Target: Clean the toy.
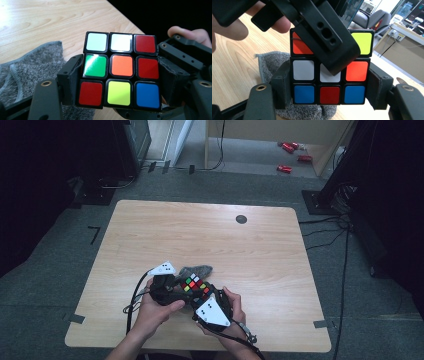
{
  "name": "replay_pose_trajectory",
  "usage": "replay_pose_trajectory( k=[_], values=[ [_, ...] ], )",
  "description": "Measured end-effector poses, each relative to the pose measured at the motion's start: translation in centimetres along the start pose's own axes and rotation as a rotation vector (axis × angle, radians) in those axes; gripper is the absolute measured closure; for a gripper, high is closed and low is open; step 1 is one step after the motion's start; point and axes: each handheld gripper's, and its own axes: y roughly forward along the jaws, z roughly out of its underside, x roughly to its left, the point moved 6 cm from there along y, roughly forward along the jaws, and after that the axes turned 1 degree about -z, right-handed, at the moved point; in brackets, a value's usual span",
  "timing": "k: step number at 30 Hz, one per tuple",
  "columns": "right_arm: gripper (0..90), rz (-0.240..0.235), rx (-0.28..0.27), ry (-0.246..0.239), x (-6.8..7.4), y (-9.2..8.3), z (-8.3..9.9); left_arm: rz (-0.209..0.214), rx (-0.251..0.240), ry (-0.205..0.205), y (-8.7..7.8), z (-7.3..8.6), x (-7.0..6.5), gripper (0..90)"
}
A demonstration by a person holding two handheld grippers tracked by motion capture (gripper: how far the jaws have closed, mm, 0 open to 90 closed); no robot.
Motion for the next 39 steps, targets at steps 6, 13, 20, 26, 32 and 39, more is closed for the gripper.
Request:
replay_pose_trajectory(
  k=[6,13,20,26,32,39],
  values=[
    [34.8,0.005,0.011,-0.051,0.3,0.2,0.3,-0.001,0.041,0.006,0.3,0.3,0.3,29.7],
    [34.5,-0.017,0.021,-0.072,0.3,0.5,0.7,0.005,0.075,0.018,0.3,0.6,0.6,32.9],
    [34.1,-0.050,0.018,-0.069,0.1,0.5,0.6,0.028,0.078,0.008,0.1,0.5,0.8,34.0],
    [33.6,-0.061,0.011,-0.071,0.0,0.5,0.5,0.041,0.081,0.005,-0.1,0.4,0.9,34.2],
    [30.9,-0.067,0.014,-0.053,-0.4,0.5,0.6,0.042,0.050,-0.023,-0.8,0.0,1.4,34.3],
    [30.2,-0.070,0.009,-0.033,-0.7,0.4,0.5,0.054,-0.003,-0.048,-1.7,-0.5,2.1,34.3]
  ],
)
